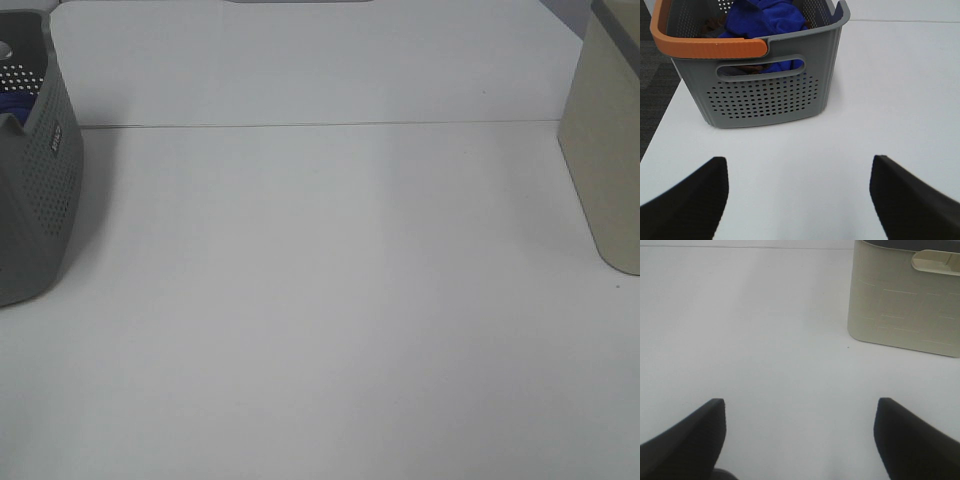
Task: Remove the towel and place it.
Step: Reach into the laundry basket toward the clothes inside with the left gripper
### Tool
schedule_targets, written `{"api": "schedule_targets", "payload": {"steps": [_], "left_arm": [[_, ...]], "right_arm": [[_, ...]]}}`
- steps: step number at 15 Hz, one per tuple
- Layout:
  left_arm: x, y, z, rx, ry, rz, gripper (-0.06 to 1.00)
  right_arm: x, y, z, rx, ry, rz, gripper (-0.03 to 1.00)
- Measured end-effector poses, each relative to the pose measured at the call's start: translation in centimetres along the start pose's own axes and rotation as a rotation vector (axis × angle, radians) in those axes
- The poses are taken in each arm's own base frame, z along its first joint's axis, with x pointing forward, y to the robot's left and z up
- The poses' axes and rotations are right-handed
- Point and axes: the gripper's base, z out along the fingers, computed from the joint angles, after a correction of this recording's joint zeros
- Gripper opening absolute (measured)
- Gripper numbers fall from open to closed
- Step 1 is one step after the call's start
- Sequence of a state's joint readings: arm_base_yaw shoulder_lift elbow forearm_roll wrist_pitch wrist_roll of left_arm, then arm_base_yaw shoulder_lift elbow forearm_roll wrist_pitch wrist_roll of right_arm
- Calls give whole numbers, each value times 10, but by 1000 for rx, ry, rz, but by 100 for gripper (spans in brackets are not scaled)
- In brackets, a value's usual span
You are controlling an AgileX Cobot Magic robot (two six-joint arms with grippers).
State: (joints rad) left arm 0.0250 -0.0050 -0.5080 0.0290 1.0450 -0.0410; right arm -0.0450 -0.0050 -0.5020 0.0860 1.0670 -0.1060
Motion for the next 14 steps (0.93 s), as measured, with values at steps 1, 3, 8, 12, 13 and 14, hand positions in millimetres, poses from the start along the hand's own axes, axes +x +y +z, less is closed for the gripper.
{"api": "schedule_targets", "payload": {"steps": [1, 3, 8, 12, 13, 14], "left_arm": [[0, 0, 0, 0, 0, 0, 72], [0, 0, 0, 0, 0, 0, 72], [0, 0, 0, 0, 0, 0, 72], [0, 0, 0, 0, 0, 0, 72], [0, 0, 0, 0, 0, 0, 72], [0, 0, 0, 0, 0, 0, 72]], "right_arm": [[0, 0, 0, 0, 0, 0, 79], [0, 0, 0, 0, 0, 0, 79], [0, 0, 0, 0, 0, 0, 79], [0, 0, 0, 0, 0, 0, 79], [0, 0, 0, 0, 0, 0, 79], [0, 0, 0, 0, 0, 0, 79]]}}
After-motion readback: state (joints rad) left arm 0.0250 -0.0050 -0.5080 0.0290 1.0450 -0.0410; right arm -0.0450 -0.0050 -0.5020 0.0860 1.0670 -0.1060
